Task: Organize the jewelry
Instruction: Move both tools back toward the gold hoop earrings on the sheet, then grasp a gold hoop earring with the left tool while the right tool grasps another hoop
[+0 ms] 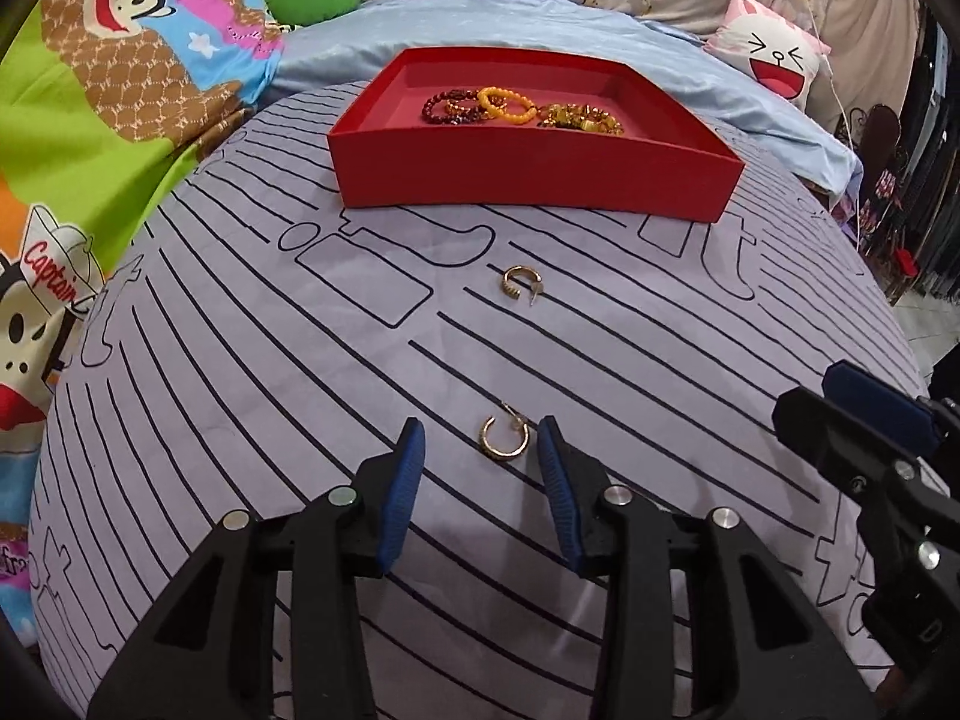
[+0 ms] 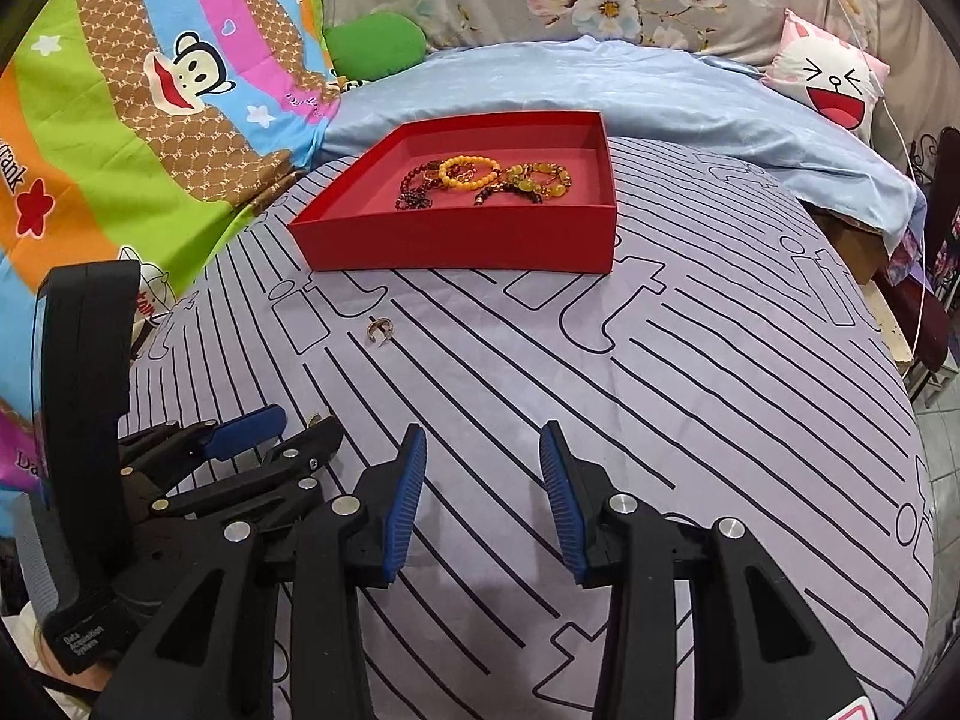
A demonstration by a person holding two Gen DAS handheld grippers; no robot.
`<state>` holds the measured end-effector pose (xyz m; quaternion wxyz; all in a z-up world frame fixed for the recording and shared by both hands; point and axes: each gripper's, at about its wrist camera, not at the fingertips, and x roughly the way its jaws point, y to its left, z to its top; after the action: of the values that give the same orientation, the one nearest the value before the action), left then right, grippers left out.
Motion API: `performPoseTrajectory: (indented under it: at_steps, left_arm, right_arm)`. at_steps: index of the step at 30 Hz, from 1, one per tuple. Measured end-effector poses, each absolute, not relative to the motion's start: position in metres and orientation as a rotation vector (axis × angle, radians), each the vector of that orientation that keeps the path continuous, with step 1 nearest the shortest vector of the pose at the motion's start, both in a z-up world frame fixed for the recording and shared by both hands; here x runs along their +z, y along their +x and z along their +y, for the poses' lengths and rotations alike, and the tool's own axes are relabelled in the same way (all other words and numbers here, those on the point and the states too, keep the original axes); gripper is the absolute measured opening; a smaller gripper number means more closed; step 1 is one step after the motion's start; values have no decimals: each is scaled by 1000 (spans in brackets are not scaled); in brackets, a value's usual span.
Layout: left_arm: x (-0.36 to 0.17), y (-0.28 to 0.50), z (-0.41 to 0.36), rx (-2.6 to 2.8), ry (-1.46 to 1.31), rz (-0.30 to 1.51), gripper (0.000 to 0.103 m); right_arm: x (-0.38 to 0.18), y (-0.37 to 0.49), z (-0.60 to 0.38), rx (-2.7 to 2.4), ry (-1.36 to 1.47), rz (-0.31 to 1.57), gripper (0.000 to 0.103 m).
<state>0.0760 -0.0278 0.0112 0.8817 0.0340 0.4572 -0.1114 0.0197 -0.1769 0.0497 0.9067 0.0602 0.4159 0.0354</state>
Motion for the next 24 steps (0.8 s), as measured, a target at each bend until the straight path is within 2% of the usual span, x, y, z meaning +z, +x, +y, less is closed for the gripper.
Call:
performPoseTrajectory:
  at_steps: [2,4,24]
  left_arm:
    - [11,76,-27,-235,69,947,24]
    - [12,75,-25,-243,60,945,16]
    - [12,99,19,-127,-1,980,16]
  right_arm:
    - [48,23,-176,77,128,863,39]
    - [47,27,-175,82,126,866,39]
    - [27,116,-109,215,9,905,38]
